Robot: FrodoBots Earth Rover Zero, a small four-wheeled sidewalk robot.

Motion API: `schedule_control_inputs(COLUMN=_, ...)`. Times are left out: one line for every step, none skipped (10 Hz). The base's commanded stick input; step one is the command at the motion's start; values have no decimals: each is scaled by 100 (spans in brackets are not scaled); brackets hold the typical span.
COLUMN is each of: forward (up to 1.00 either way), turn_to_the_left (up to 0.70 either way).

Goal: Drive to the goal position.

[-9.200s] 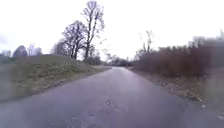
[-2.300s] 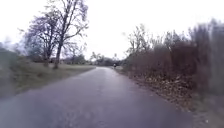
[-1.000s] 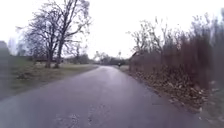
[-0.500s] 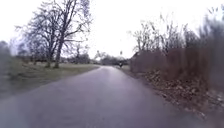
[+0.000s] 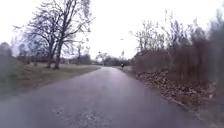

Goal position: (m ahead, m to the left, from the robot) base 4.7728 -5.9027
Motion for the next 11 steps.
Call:
schedule_control_inputs(forward=100, turn_to_the_left=0)
schedule_control_inputs(forward=100, turn_to_the_left=0)
schedule_control_inputs(forward=100, turn_to_the_left=0)
schedule_control_inputs(forward=100, turn_to_the_left=0)
schedule_control_inputs(forward=100, turn_to_the_left=0)
schedule_control_inputs(forward=100, turn_to_the_left=0)
schedule_control_inputs(forward=100, turn_to_the_left=0)
schedule_control_inputs(forward=100, turn_to_the_left=0)
schedule_control_inputs(forward=100, turn_to_the_left=0)
schedule_control_inputs(forward=100, turn_to_the_left=0)
schedule_control_inputs(forward=100, turn_to_the_left=0)
